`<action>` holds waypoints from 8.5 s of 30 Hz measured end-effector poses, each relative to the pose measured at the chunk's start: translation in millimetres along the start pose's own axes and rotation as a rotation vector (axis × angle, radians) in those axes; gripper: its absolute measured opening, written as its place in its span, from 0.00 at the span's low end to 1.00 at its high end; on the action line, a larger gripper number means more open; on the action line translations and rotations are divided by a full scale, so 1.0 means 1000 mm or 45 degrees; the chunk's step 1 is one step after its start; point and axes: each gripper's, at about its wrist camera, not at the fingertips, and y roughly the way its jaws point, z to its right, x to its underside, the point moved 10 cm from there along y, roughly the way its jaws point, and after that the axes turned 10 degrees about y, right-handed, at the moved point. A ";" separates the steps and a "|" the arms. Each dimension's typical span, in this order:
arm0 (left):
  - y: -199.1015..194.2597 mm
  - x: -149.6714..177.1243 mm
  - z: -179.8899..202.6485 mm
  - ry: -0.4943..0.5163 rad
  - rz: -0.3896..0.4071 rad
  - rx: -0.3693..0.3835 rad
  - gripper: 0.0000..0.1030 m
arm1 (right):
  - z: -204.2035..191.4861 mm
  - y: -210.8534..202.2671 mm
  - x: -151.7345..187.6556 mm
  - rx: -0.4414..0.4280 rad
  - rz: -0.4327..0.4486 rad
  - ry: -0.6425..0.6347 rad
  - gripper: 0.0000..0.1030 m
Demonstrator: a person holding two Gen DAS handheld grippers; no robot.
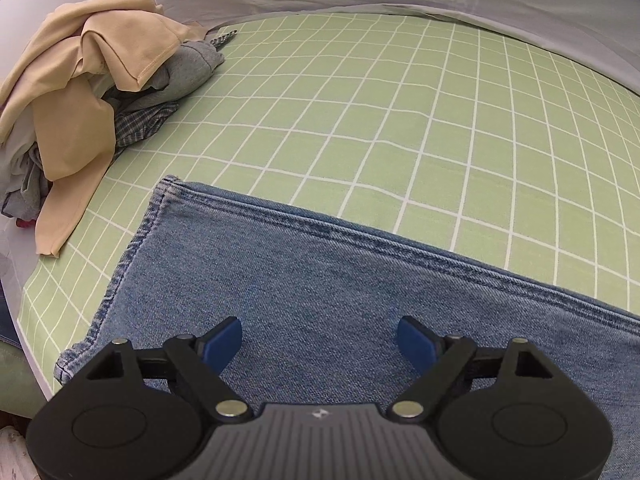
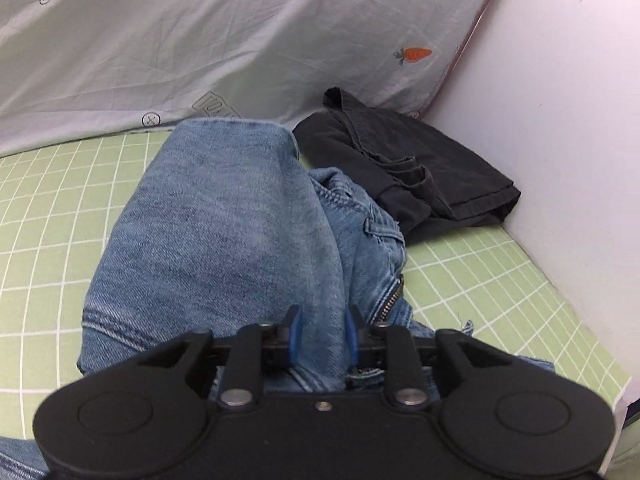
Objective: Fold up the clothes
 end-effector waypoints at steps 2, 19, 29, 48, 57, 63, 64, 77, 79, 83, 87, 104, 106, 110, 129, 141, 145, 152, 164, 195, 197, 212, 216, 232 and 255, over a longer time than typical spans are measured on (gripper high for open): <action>0.000 -0.001 0.000 0.024 0.003 -0.003 0.83 | -0.011 -0.012 -0.012 -0.022 0.075 -0.019 0.50; 0.012 -0.010 -0.003 0.073 0.006 0.060 0.93 | -0.122 0.013 0.041 -0.276 -0.181 -0.171 0.22; 0.017 -0.012 -0.005 0.048 0.010 0.106 0.96 | -0.119 0.020 0.043 -0.187 -0.226 -0.113 0.17; 0.018 -0.016 -0.004 0.017 0.003 0.108 0.97 | -0.225 -0.075 -0.030 -1.222 -0.438 0.603 0.12; 0.016 -0.015 -0.003 0.057 0.008 0.089 0.97 | -0.236 -0.068 0.008 -1.035 -0.439 0.326 0.48; 0.006 -0.018 0.011 0.108 0.014 0.129 0.96 | -0.135 -0.041 -0.003 -0.732 -0.234 0.356 1.00; 0.002 -0.020 0.017 0.104 0.026 0.150 0.96 | -0.118 -0.039 -0.006 -0.688 -0.195 0.360 1.00; -0.041 -0.071 0.146 0.274 0.211 0.382 0.90 | 0.043 0.047 0.017 -0.203 -0.198 0.100 1.00; -0.038 -0.072 0.160 0.282 0.197 0.387 0.84 | 0.053 0.057 0.026 -0.198 -0.228 0.082 1.00; -0.035 -0.075 0.185 0.284 0.182 0.411 0.75 | 0.060 0.079 0.035 -0.224 -0.285 0.129 1.00; -0.034 -0.078 0.199 0.244 0.199 0.493 0.75 | 0.057 0.086 0.036 -0.251 -0.248 0.133 1.00; -0.045 -0.059 0.223 0.455 0.301 0.566 0.50 | 0.056 0.081 0.040 -0.211 -0.126 0.192 1.00; -0.045 -0.057 0.223 0.428 0.299 0.561 0.50 | 0.056 0.080 0.040 -0.204 -0.105 0.194 1.00; -0.044 -0.061 0.230 0.401 0.317 0.529 0.47 | 0.055 0.079 0.044 -0.187 -0.024 0.202 1.00; -0.083 -0.147 0.172 0.578 0.742 -0.130 0.05 | 0.055 0.080 0.043 -0.183 -0.014 0.210 1.00; -0.107 -0.170 0.103 0.322 0.853 -0.182 0.04 | 0.055 0.080 0.043 -0.181 -0.015 0.209 1.00; -0.090 -0.124 0.164 0.520 0.748 0.088 0.05 | 0.055 0.080 0.043 -0.180 -0.015 0.209 1.00; -0.054 -0.049 0.243 0.762 0.451 0.388 0.09 | 0.055 0.080 0.043 -0.179 -0.016 0.209 1.00; -0.065 -0.081 0.085 -0.101 0.443 0.398 0.81 | 0.053 0.080 0.043 -0.167 -0.013 0.198 1.00; -0.031 -0.189 -0.079 -0.080 0.755 0.148 0.07 | 0.052 0.080 0.042 -0.153 -0.017 0.201 1.00; -0.045 -0.196 -0.096 -0.079 0.829 0.058 0.07 | 0.052 0.080 0.042 -0.153 -0.017 0.202 1.00; 0.030 -0.116 -0.060 0.032 0.351 0.023 0.45 | 0.047 0.079 0.038 -0.143 -0.058 0.199 1.00; 0.037 -0.114 -0.038 0.130 0.312 0.020 0.56 | 0.026 0.068 0.011 -0.203 -0.058 0.141 1.00; 0.075 -0.124 -0.038 0.031 0.177 0.018 0.73 | -0.074 0.132 -0.040 -0.147 -0.007 -0.282 1.00; 0.081 -0.096 -0.087 -0.128 0.031 -0.081 0.98 | -0.029 0.170 -0.059 0.226 -0.037 -0.177 1.00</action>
